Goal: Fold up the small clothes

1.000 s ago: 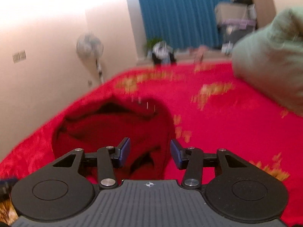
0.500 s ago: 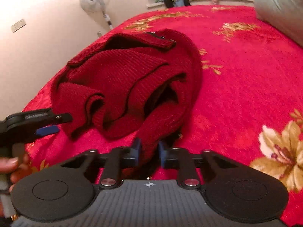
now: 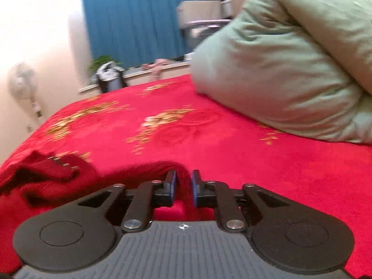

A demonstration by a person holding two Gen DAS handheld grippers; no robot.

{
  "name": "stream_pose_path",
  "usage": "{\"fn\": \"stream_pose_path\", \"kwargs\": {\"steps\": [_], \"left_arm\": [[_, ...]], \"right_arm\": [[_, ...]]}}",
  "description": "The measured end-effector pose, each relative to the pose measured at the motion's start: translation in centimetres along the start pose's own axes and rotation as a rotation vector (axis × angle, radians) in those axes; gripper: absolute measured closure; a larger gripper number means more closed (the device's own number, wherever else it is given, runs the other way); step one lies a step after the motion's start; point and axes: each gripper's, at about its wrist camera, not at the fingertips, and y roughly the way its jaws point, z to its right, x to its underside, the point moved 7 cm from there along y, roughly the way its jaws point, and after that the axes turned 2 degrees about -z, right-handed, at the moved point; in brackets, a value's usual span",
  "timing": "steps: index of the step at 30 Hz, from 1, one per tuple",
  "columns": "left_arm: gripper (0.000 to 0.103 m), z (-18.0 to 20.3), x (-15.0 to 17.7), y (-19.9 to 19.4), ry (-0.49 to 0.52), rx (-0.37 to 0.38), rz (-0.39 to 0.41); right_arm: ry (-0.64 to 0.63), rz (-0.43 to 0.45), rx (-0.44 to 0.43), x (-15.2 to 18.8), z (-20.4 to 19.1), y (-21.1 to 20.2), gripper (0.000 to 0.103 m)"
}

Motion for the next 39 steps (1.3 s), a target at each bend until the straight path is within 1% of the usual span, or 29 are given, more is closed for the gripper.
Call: {"fn": "stream_pose_path", "kwargs": {"steps": [1,2,3,4,5,6,7,9,11,12,13,14,18,19,21,22,23,24,25,26,28,29,30,31,34,36,37,38,39], "left_arm": [[0.097,-0.7,0.6,1.0,-0.054,0.004,-0.059],[0.096,-1.4,1.0,1.7,-0.123,0.023,-0.097],[0.096,-1.9,0.6,1.7,-0.174,0.046,-0.091],[0.090,-2.1,0.4,1.7,-0.190,0.057,-0.076],[0.084,-2.1,0.1,1.8,-0.178,0.058,-0.068],[0.080,-1.9,0.2,2.0,-0.166,0.052,-0.067],[0.076,-2.0,0.2,2.2,-0.169,0.046,-0.077],[0.069,-2.0,0.6,2.9,-0.215,0.070,-0.114],[0.052,-2.1,0.7,3.8,-0.244,0.077,-0.155],[0.048,-2.1,0.8,4.1,-0.238,0.060,-0.175],[0.046,-2.1,0.9,4.7,-0.223,0.044,-0.190],[0.046,-1.9,1.1,5.1,-0.201,0.028,-0.206],[0.047,-2.1,1.6,6.1,-0.193,0.010,-0.224],[0.048,-2.1,1.7,6.3,-0.191,0.005,-0.228],[0.055,-1.9,1.7,6.6,-0.180,-0.008,-0.229],[0.069,-1.8,1.7,6.8,-0.175,-0.008,-0.231],[0.083,-1.7,1.7,7.0,-0.170,-0.010,-0.234],[0.089,-1.5,1.6,6.9,-0.162,-0.017,-0.227],[0.095,-1.4,1.4,6.6,-0.154,-0.020,-0.213],[0.096,-1.4,1.0,6.4,-0.154,-0.012,-0.194],[0.097,-0.8,0.1,4.9,-0.149,0.015,-0.116],[0.097,-0.4,-0.3,3.8,-0.135,0.033,-0.071],[0.097,0.1,-0.7,2.5,-0.123,0.056,-0.024],[0.097,0.4,-1.0,1.2,-0.118,0.073,0.013],[0.098,0.3,-1.2,-2.7,-0.133,0.101,0.101],[0.098,-0.8,-0.4,-4.7,-0.165,0.110,0.113],[0.098,-1.5,0.2,-5.2,-0.177,0.094,0.101],[0.098,-2.2,0.8,-5.4,-0.191,0.082,0.085],[0.098,-3.0,1.4,-5.6,-0.206,0.072,0.064]], "right_arm": [[-0.019,0.011,0.036,0.2,-0.2,0.1,0.084],[-0.032,0.022,0.038,0.4,-0.6,-0.1,0.074],[-0.033,0.031,0.003,0.6,-1.4,-0.4,0.067],[-0.025,0.035,-0.057,0.9,-2.7,-0.5,0.059],[-0.024,0.029,-0.123,1.2,-3.9,-0.6,0.059],[-0.034,0.012,-0.194,1.7,-5.4,-0.9,0.059],[-0.048,-0.015,-0.271,2.4,-7.2,-0.9,0.058],[-0.061,-0.078,-0.416,4.1,-10.2,-1.0,0.055],[-0.084,-0.152,-0.516,6.1,-13.0,-0.6,0.047],[-0.096,-0.188,-0.555,7.2,-14.2,-0.2,0.045],[-0.111,-0.216,-0.574,8.0,-15.1,0.3,0.041],[-0.130,-0.239,-0.583,8.8,-15.9,0.9,0.041],[-0.171,-0.290,-0.559,11.0,-18.0,3.8,0.041],[-0.188,-0.289,-0.551,11.3,-18.0,4.3,0.041],[-0.235,-0.265,-0.557,11.9,-18.7,4.3,0.052],[-0.252,-0.254,-0.577,11.8,-19.4,4.3,0.072],[-0.261,-0.249,-0.595,11.7,-19.6,3.9,0.081],[-0.273,-0.229,-0.583,11.4,-19.8,3.8,0.089],[-0.290,-0.204,-0.564,11.2,-19.6,3.1,0.091],[-0.292,-0.175,-0.556,10.7,-19.6,2.4,0.092],[-0.268,-0.128,-0.584,8.6,-19.5,-0.2,0.094],[-0.284,-0.098,-0.605,7.5,-19.7,-1.9,0.095],[-0.340,-0.054,-0.607,6.3,-20.1,-4.1,0.096],[-0.386,-0.016,-0.595,5.3,-20.0,-6.2,0.103],[-0.438,0.142,-0.523,1.5,-17.8,-13.0,0.103],[-0.394,0.165,-0.526,-0.3,-15.6,-16.4,0.103],[-0.379,0.143,-0.537,-0.6,-14.6,-17.5,0.103],[-0.387,0.104,-0.554,-0.3,-13.9,-18.0,0.103],[-0.403,0.088,-0.555,0.2,-13.4,-18.5,0.103]]}}
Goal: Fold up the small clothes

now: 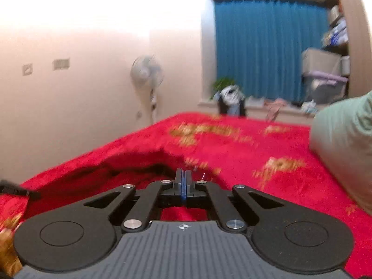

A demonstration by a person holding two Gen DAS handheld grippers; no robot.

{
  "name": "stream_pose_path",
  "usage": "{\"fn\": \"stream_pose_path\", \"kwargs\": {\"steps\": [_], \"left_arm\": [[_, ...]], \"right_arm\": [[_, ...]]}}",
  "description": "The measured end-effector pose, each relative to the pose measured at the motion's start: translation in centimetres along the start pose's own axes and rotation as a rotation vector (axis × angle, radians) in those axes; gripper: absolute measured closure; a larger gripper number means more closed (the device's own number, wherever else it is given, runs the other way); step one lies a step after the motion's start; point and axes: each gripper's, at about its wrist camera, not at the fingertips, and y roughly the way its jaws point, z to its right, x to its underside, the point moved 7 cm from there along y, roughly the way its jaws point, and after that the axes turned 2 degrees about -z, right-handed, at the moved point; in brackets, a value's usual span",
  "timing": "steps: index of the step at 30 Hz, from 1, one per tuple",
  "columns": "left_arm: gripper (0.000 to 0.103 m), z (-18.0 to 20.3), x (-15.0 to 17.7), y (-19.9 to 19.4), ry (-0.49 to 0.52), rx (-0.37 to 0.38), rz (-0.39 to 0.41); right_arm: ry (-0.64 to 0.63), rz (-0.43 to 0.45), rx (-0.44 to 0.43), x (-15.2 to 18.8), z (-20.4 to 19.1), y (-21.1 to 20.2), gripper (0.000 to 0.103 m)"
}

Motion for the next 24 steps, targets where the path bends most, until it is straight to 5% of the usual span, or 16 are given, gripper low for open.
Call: {"fn": "stream_pose_path", "kwargs": {"steps": [3,5,6,9,14,22,24], "left_arm": [[0.098,-2.2,0.8,-0.4,-0.003,-0.069,-0.037],[0.098,-3.2,1.6,0.0,-0.004,-0.093,-0.085],[0.098,-3.7,2.1,0.4,-0.018,-0.082,-0.116],[0.095,-3.8,2.6,1.7,-0.020,-0.074,-0.177],[0.053,-3.9,2.6,3.9,-0.043,-0.091,-0.217],[0.052,-6.5,2.5,7.8,-0.100,-0.159,-0.297],[0.053,-6.9,2.4,8.9,-0.116,-0.157,-0.313]], "right_arm": [[-0.010,-0.033,0.018,1.8,0.1,-0.2,0.088],[0.060,-0.098,-0.034,3.7,-0.2,1.0,0.057],[0.086,-0.128,-0.047,4.7,-0.3,1.8,0.055],[0.132,-0.214,-0.028,7.2,-0.7,5.3,0.054],[0.248,-0.310,0.049,10.5,1.1,12.6,0.052],[0.367,-0.406,0.002,13.7,1.5,23.4,0.049],[0.279,-0.383,0.010,13.6,0.1,24.4,0.065]]}}
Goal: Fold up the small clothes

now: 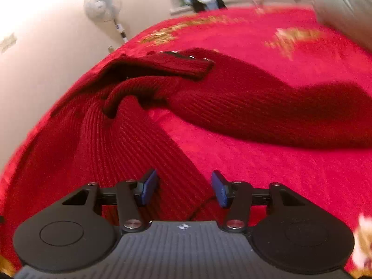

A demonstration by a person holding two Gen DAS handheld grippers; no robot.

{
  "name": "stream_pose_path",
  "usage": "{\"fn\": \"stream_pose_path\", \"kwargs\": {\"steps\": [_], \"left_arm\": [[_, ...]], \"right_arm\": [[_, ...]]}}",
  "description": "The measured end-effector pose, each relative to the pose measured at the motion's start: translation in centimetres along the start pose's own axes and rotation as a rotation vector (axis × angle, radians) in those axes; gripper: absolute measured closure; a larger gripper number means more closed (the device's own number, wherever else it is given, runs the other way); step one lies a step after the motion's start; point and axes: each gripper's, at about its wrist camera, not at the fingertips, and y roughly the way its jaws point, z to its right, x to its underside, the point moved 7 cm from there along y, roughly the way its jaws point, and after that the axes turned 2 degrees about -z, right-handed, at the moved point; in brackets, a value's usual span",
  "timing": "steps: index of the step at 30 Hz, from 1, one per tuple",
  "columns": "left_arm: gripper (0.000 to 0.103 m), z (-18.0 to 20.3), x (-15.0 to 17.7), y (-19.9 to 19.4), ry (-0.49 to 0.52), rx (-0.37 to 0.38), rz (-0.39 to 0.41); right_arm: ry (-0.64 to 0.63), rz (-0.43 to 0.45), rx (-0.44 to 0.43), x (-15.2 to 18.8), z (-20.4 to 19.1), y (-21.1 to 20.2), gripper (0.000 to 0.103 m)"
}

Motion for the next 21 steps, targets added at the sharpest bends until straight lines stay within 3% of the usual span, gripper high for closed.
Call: {"fn": "stream_pose_path", "kwargs": {"steps": [1,3,4,7,10,13,15,17,19,21], "left_arm": [[0.056,-0.1,-0.1,0.4,-0.005,-0.001,-0.008],[0.070,-0.1,-0.4,0.9,-0.008,0.000,-0.006],[0.089,0.1,-0.6,0.8,-0.004,0.005,0.000],[0.093,0.6,-0.7,-0.6,0.002,0.034,0.055],[0.094,1.7,-0.6,-4.3,0.010,0.145,0.150],[0.095,2.7,1.0,-9.0,0.063,0.250,0.214],[0.094,3.2,3.2,-10.8,0.122,0.294,0.190],[0.094,3.8,6.1,-11.5,0.202,0.333,0.132],[0.095,4.5,8.9,-11.1,0.310,0.338,0.057],[0.095,4.9,10.6,-10.2,0.380,0.345,-0.003]], "right_arm": [[-0.036,0.006,-0.007,-0.1,-0.7,0.2,0.082],[-0.075,0.006,-0.019,-0.5,-1.7,0.1,0.088],[-0.089,0.002,-0.018,-1.0,-1.8,-0.3,0.089],[-0.097,0.075,-0.037,-3.9,-1.6,-4.8,0.090],[-0.126,0.155,-0.061,-5.8,-1.8,-12.2,0.090],[-0.204,0.229,-0.015,-5.1,-2.2,-21.0,0.091],[-0.224,0.217,0.051,-3.2,-1.3,-24.8,0.091],[-0.222,0.119,0.169,0.2,0.4,-26.1,0.089],[-0.200,-0.003,0.188,4.0,2.0,-25.6,0.085],[-0.163,-0.002,0.222,6.3,3.8,-25.2,0.084]]}}
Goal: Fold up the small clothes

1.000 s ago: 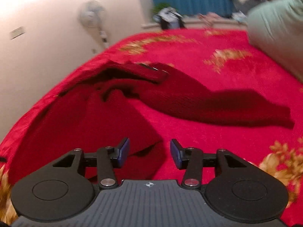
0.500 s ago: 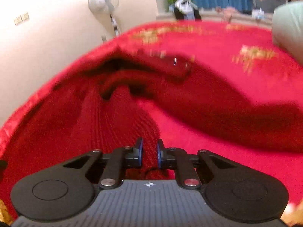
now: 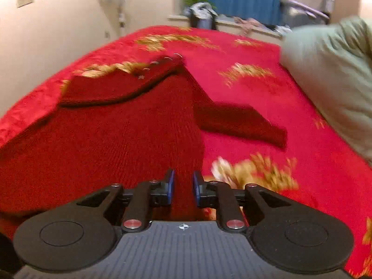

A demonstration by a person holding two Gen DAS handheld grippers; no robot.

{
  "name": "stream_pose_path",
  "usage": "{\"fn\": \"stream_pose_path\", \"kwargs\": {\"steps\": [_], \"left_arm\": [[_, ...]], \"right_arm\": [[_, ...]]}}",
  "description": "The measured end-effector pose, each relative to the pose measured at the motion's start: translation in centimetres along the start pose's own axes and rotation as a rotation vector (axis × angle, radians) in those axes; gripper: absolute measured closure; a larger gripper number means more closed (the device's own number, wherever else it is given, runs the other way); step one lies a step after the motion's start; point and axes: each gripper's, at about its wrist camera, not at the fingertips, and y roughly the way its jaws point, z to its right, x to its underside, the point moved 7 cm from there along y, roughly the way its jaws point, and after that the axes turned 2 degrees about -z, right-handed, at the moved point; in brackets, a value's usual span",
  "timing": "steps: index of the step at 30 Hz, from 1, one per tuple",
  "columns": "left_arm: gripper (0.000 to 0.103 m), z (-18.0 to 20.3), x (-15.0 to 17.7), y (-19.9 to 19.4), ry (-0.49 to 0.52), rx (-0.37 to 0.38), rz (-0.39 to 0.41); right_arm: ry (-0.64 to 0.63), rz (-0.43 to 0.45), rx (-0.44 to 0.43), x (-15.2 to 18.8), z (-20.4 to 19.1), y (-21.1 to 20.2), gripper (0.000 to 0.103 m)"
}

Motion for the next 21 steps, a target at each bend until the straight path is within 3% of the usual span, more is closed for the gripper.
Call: {"fn": "stream_pose_path", "kwargs": {"steps": [1,4,10,12,16,18,20,21], "left_arm": [[0.092,0.0,0.2,0.3,0.005,0.002,-0.007],[0.068,-1.1,-0.2,1.6,-0.053,0.000,-0.021],[0.059,-3.2,-2.2,3.9,-0.144,-0.059,-0.022],[0.059,-3.8,-2.7,4.7,-0.171,-0.079,-0.028],[0.061,-4.1,-3.0,6.3,-0.166,-0.127,-0.048],[0.080,-4.2,-2.8,7.0,-0.155,-0.149,-0.063],[0.090,-4.0,-2.6,7.3,-0.129,-0.167,-0.064],[0.094,-3.9,-2.5,7.0,-0.107,-0.177,-0.055]], "right_arm": [[0.019,0.028,0.013,0.3,0.7,0.2,0.078],[0.096,0.067,0.010,0.5,2.6,1.8,0.056],[0.208,-0.087,0.008,2.1,5.5,9.7,0.056],[0.262,-0.152,-0.007,3.4,5.6,11.3,0.056],[0.235,-0.134,-0.055,3.1,4.6,11.7,0.056],[0.176,-0.140,-0.082,3.2,3.6,11.9,0.063],[0.093,-0.142,-0.093,3.3,2.1,11.7,0.085],[0.053,-0.135,-0.093,3.4,1.6,11.4,0.087]]}}
